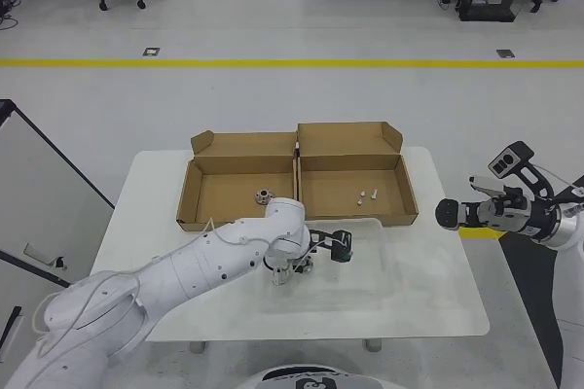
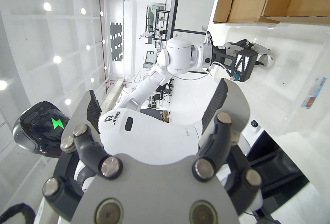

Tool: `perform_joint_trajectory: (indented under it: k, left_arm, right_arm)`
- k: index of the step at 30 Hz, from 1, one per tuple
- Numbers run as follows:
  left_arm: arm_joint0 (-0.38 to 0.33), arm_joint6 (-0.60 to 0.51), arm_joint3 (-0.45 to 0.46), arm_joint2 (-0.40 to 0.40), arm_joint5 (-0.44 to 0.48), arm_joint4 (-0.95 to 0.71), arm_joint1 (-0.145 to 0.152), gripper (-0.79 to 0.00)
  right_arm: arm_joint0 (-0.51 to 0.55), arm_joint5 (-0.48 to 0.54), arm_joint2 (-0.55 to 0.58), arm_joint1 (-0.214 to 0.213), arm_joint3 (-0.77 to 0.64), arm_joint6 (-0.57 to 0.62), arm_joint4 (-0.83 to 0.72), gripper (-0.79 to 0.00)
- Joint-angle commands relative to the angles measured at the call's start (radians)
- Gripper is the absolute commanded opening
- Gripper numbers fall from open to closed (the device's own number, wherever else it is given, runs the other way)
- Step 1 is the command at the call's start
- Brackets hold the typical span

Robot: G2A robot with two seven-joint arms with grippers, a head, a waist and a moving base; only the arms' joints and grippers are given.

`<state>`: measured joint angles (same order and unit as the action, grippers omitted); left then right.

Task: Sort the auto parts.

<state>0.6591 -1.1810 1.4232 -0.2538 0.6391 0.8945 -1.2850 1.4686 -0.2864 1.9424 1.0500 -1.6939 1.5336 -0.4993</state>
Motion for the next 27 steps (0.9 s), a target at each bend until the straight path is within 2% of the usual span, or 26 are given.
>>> perform_joint_trajectory:
  k: [1, 9, 14, 27]
  left_arm:
    - [-0.012, -0.001, 0.004, 0.016, -0.001, -0.021, 0.002, -0.465]
    - [-0.067, 0.007, 0.003, 0.084, 0.007, -0.125, 0.008, -0.462]
    - [-0.076, -0.001, -0.001, 0.084, -0.001, -0.122, 0.009, -0.449]
    - [-0.064, 0.006, -0.031, 0.084, 0.006, -0.110, -0.007, -0.505]
  right_arm:
    - [0.000, 0.000, 0.000, 0.000, 0.000, 0.000, 0.000, 0.000]
    - [0.000, 0.000, 0.000, 0.000, 0.000, 0.000, 0.000, 0.000]
    - [0.000, 0.000, 0.000, 0.000, 0.000, 0.000, 0.000, 0.000]
    - [0.000, 0.000, 0.000, 0.000, 0.000, 0.000, 0.000, 0.000]
